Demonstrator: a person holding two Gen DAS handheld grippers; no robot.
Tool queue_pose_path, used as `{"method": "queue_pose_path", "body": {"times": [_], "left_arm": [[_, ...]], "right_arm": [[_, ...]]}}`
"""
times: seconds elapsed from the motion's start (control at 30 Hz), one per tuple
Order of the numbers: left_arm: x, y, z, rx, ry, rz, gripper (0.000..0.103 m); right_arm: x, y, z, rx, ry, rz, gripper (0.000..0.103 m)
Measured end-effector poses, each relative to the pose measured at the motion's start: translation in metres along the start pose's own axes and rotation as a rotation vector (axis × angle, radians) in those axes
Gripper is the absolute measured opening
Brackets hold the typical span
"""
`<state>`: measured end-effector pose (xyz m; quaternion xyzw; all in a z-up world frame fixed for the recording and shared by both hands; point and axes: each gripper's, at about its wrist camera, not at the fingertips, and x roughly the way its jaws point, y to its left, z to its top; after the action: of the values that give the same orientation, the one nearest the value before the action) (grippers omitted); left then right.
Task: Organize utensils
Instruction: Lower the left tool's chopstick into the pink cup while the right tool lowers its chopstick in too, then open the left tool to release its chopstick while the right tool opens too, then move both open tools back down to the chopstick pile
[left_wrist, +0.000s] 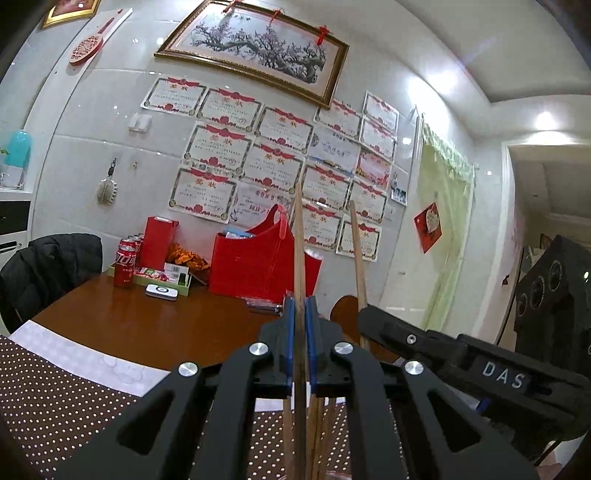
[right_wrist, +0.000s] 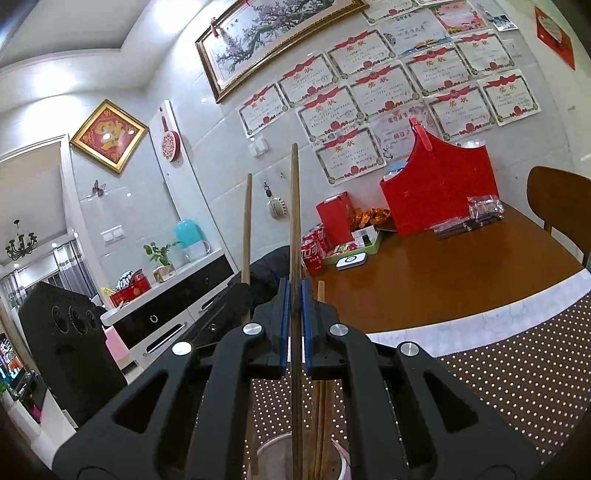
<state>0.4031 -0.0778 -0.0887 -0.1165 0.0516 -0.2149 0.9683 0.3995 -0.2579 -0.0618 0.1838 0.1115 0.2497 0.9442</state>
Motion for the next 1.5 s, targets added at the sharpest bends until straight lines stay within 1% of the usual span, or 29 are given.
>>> {"method": "queue_pose_path", "body": {"times": [0.13,0.2,0.23,0.27,0.3,0.33,0.37,0.43,0.53,0.63,0.8,0.93,1.0,1.07,1.13,1.27,1.37,1.5], "left_arm": [[0.004,0.004,-0.006,-0.002,0.026,0.007,0.006],[0.006,0.006,-0.008,0.000,0.045,0.009,0.007],[0.006,0.007,-0.008,0.001,0.053,0.008,0.010],[0.006,0.007,-0.007,0.001,0.057,0.011,0.029],[0.003,0.008,-0.005,0.000,0.054,0.018,0.041],[0.000,0.009,-0.003,-0.005,0.042,0.029,0.059],[-0.004,0.010,0.001,-0.012,0.025,0.032,0.066],[-0.008,0.010,0.008,-0.011,0.015,0.029,0.069],[-0.016,0.008,0.018,0.003,-0.009,0.041,0.077],[-0.023,0.002,0.026,0.009,-0.017,0.039,0.079],[-0.037,-0.019,0.037,0.058,-0.005,0.044,0.083],[-0.055,-0.033,0.036,0.117,0.035,0.065,0.083],[-0.063,-0.035,0.032,0.147,0.058,0.076,0.083],[-0.070,-0.034,0.030,0.164,0.081,0.105,0.083],[-0.079,-0.027,0.026,0.158,0.104,0.119,0.083],[-0.098,-0.011,0.019,0.115,0.151,0.137,0.083],[-0.110,-0.003,0.012,0.118,0.181,0.156,0.083],[-0.122,0.006,0.001,0.109,0.227,0.184,0.083]], "right_arm": [[0.003,-0.002,-0.003,0.006,0.021,-0.005,0.007],[0.006,-0.003,-0.003,0.009,0.046,-0.004,0.008],[0.008,-0.005,-0.004,0.016,0.060,-0.008,0.015],[0.009,-0.008,-0.003,0.041,0.078,-0.006,0.028],[0.009,-0.012,-0.002,0.073,0.089,0.002,0.075],[0.007,-0.015,-0.001,0.100,0.087,0.010,0.096],[0.001,-0.016,0.002,0.115,0.058,0.010,0.096],[-0.008,-0.015,0.007,0.102,0.030,0.001,0.096],[-0.020,-0.013,0.015,0.102,-0.009,-0.009,0.097],[-0.028,-0.014,0.022,0.109,-0.035,-0.039,0.097],[-0.036,-0.011,0.029,0.119,-0.061,-0.058,0.097],[-0.037,-0.003,0.032,0.099,-0.058,-0.054,0.097],[-0.037,0.002,0.033,0.092,-0.053,-0.046,0.097],[-0.037,0.009,0.034,0.074,-0.048,-0.043,0.097],[-0.040,0.017,0.035,0.055,-0.045,-0.039,0.097],[-0.048,0.036,0.038,0.018,-0.042,-0.029,0.097],[-0.056,0.049,0.038,-0.013,-0.030,-0.025,0.097],[-0.066,0.061,0.031,-0.058,0.022,-0.041,0.097]]}}
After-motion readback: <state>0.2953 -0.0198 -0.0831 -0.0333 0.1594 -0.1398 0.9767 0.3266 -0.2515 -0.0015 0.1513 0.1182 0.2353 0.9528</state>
